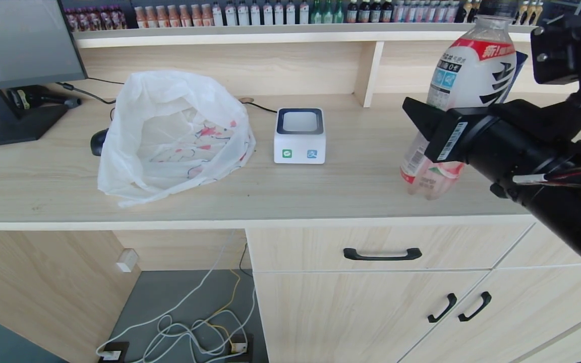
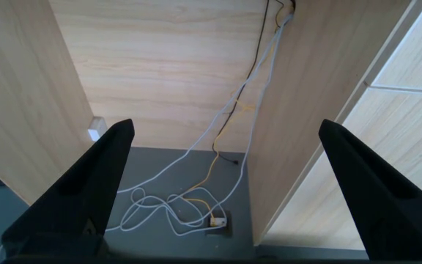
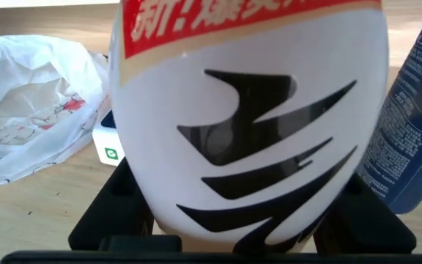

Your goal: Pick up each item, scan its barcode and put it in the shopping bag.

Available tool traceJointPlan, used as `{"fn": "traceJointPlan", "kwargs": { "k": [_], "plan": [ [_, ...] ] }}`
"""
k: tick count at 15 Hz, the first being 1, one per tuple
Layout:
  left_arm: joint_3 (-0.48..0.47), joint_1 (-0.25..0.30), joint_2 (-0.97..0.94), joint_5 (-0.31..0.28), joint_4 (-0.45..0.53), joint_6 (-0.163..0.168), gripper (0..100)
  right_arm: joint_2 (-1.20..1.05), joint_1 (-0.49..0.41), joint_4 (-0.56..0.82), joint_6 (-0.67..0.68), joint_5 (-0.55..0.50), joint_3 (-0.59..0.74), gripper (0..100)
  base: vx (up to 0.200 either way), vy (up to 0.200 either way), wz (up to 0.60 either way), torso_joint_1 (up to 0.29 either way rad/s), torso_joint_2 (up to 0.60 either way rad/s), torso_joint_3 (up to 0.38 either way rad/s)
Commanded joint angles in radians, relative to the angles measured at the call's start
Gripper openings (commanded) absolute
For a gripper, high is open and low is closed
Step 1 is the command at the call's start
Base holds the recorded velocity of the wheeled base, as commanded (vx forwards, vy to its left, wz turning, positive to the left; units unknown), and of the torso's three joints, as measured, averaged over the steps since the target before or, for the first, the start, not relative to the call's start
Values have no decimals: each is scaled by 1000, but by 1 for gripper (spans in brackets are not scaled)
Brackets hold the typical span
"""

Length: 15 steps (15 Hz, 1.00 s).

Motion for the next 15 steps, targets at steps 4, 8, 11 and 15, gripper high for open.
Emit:
{"fn": "traceJointPlan", "kwargs": {
  "k": [4, 8, 11, 15],
  "plan": [
    [0, 0, 0, 0, 1, 0, 100, -135, 7, -36, 4, -1, 154, 0, 0, 0, 0, 0, 0, 0],
    [0, 0, 0, 0, 0, 0, 100, -195, 7, -40, 2, 1, 217, 0, 0, 0, 0, 0, 0, 0],
    [0, 0, 0, 0, 0, 0, 100, -238, 7, -40, 2, 1, 272, 0, 0, 0, 0, 0, 0, 0],
    [0, 0, 0, 0, 1, 0, 100, -262, 7, -45, 2, 3, 307, 0, 0, 0, 0, 0, 0, 0]
  ]
}}
